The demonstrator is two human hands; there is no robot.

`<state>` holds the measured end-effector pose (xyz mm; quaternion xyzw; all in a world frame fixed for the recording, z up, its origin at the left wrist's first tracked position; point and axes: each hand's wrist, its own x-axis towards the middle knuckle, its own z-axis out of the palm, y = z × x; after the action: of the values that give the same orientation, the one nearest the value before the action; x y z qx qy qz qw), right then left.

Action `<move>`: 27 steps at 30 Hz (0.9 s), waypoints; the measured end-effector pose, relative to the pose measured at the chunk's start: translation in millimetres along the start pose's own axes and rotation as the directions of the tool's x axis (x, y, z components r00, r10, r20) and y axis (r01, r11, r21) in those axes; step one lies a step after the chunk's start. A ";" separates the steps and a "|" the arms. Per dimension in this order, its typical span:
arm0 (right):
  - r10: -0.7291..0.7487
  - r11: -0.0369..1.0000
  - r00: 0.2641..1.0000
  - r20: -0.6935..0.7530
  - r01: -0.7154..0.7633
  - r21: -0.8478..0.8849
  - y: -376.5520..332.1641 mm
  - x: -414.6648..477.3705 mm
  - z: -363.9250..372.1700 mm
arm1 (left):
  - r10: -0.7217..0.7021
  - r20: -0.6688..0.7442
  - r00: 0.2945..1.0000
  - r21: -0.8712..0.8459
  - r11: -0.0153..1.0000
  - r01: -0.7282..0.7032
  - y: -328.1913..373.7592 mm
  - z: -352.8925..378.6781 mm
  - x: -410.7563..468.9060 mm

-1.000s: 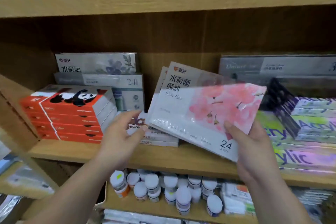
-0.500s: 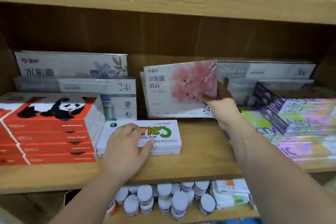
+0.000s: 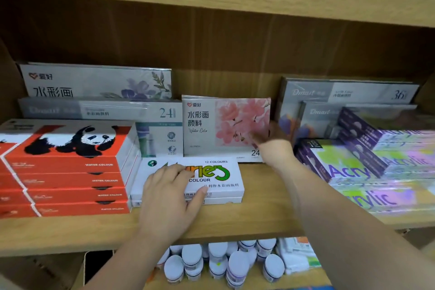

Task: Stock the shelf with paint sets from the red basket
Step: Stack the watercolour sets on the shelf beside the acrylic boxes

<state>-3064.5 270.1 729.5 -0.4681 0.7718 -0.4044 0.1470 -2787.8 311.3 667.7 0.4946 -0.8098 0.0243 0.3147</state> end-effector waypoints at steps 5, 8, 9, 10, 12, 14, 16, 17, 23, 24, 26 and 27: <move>-0.019 0.988 0.999 -0.028 0.014 -0.155 13.4 -12.5 3.5 | 0.008 -0.030 1.000 -0.007 1.000 -0.008 -0.9 2.0 -1.4; 0.019 0.993 0.999 -0.031 -0.023 -0.116 28.4 -22.5 8.6 | 0.009 -0.038 0.999 0.002 1.000 -0.009 -1.0 3.4 -1.0; 0.022 0.993 0.999 -0.036 -0.026 -0.113 29.9 -25.1 9.6 | 0.011 -0.040 0.999 0.006 1.000 -0.011 -0.8 3.7 -0.9; 0.027 0.992 0.999 -0.032 -0.031 -0.121 31.1 -26.1 10.7 | 0.013 -0.042 0.999 0.011 1.000 -0.012 -0.6 3.9 -0.9; 0.032 0.992 0.999 -0.029 -0.035 -0.124 29.3 -25.0 11.0 | 0.009 -0.043 0.999 0.016 1.000 -0.008 0.1 3.5 -1.0; 0.015 0.994 0.999 -0.034 -0.018 -0.110 25.8 -22.6 11.4 | 0.003 -0.036 0.999 0.013 1.000 -0.003 0.4 2.5 -1.0; 0.008 0.995 1.000 -0.030 -0.011 -0.100 22.2 -19.3 12.7 | 0.004 -0.033 0.999 0.008 1.000 -0.004 0.1 2.5 -0.7; 0.007 0.995 1.000 -0.030 -0.010 -0.095 19.8 -17.3 13.2 | 0.005 -0.032 0.999 0.009 1.000 -0.005 -0.2 2.9 -0.7; -0.008 0.994 0.999 -0.047 0.003 -0.107 13.5 -14.9 17.8 | 0.006 -0.042 0.999 0.006 1.000 -0.005 0.6 2.1 -1.1; -0.029 0.996 0.998 -0.057 0.024 -0.091 14.0 -18.5 17.0 | 0.005 -0.043 0.999 0.006 1.000 -0.005 0.8 2.2 -0.9; -0.064 0.996 0.996 -0.058 0.060 -0.066 19.3 -22.0 17.8 | 0.005 -0.047 0.999 0.004 1.000 -0.005 0.3 2.8 -0.4; -0.075 0.994 0.997 -0.035 0.072 -0.077 20.5 -24.5 16.8 | 0.004 -0.047 0.999 0.001 1.000 -0.004 -0.1 3.0 -0.1</move>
<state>-3054.1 287.4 699.6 -0.4938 0.7714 -0.3888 0.0995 -2789.2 310.2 665.2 0.4923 -0.8032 0.0369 0.3332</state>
